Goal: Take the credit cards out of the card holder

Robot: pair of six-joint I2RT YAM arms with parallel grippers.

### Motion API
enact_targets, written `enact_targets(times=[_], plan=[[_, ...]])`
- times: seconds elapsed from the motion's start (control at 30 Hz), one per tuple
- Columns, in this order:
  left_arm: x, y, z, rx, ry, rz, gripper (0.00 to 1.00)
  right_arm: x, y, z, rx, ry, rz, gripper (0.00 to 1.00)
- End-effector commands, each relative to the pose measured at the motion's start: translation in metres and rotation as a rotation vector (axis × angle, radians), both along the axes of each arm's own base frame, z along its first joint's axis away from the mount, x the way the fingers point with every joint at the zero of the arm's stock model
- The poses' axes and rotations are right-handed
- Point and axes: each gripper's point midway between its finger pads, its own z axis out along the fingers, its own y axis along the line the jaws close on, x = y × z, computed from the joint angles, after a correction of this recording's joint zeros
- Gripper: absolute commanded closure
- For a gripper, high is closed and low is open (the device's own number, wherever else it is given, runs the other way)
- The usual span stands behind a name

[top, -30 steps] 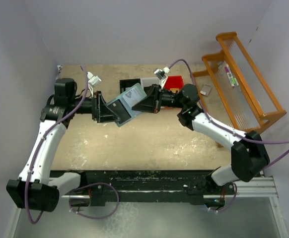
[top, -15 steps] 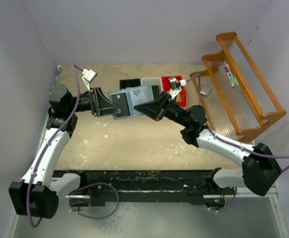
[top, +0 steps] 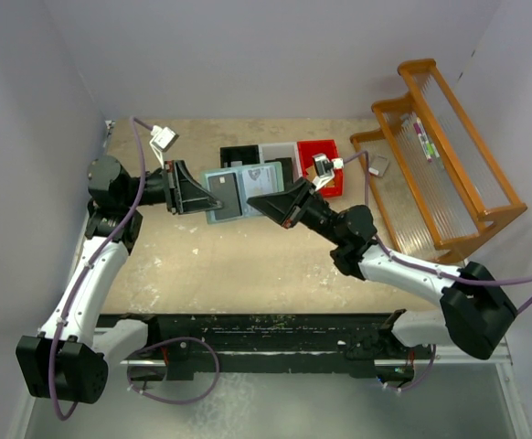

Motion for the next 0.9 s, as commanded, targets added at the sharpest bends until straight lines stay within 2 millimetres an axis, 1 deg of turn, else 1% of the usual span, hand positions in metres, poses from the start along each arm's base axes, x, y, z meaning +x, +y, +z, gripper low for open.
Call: enact_targets(times=[0.0,0.1,0.17,0.2,0.27,0.3,0.33,0.37,0.4,0.47,0.53,0.6,0.67,0.7,0.73,0.77,0.8,0.83,0.87], plan=[[-0.005,0.001,0.007,-0.009,-0.037,0.0,0.79,-0.01,-0.008,0.032,0.122,-0.066,-0.004,1.0],[-0.005,0.001,0.004,-0.011,-0.026,0.0,0.84,-0.012,-0.007,0.031,0.129,-0.067,0.013,1.0],[-0.004,0.001,0.003,-0.011,-0.022,0.002,0.9,-0.013,-0.004,0.026,0.118,-0.062,0.029,1.0],[-0.004,0.001,0.004,-0.01,-0.022,0.004,0.93,-0.015,-0.001,0.021,0.095,-0.05,0.05,1.0],[-0.003,0.001,0.003,-0.003,-0.018,0.005,0.97,-0.018,0.0,0.017,0.081,-0.032,0.077,0.88],[-0.002,0.001,0.003,0.003,-0.028,0.006,0.99,-0.019,-0.001,0.014,0.07,-0.029,0.081,0.8],[-0.002,0.001,0.002,0.009,-0.027,0.004,1.0,-0.018,-0.002,0.011,0.051,-0.016,0.082,0.65],[-0.002,0.001,0.002,0.016,-0.032,0.003,1.0,-0.014,-0.004,0.006,0.027,-0.001,0.077,0.58],[-0.002,0.001,0.001,0.024,-0.036,0.002,1.0,-0.009,-0.008,-0.001,-0.004,0.019,0.07,0.48],[-0.001,0.001,-0.001,0.037,-0.036,0.004,1.0,0.003,-0.019,-0.012,-0.061,0.059,0.057,0.36],[0.002,0.002,-0.003,0.048,-0.035,0.01,1.0,0.017,-0.033,-0.024,-0.131,0.107,0.034,0.28],[0.007,0.003,-0.009,0.068,-0.024,0.022,1.0,0.031,-0.049,-0.033,-0.216,0.139,-0.019,0.25],[0.012,0.004,-0.017,0.094,-0.005,0.028,1.0,0.043,-0.063,-0.032,-0.311,0.131,-0.117,0.25],[0.013,0.004,-0.021,0.105,0.006,0.029,1.0,0.045,-0.07,-0.028,-0.354,0.108,-0.166,0.27],[0.015,0.004,-0.024,0.114,0.011,0.029,1.0,0.046,-0.075,-0.022,-0.385,0.086,-0.2,0.29],[0.016,0.004,-0.027,0.119,0.014,0.029,1.0,0.044,-0.078,-0.01,-0.39,0.059,-0.219,0.33],[0.016,0.004,-0.028,0.123,0.014,0.029,1.0,0.043,-0.079,-0.003,-0.387,0.043,-0.225,0.36],[0.017,0.005,-0.03,0.124,0.013,0.031,1.0,0.043,-0.078,0.01,-0.36,0.013,-0.221,0.39],[0.018,0.005,-0.03,0.126,0.01,0.033,1.0,0.038,-0.073,0.017,-0.344,-0.009,-0.185,0.39]])
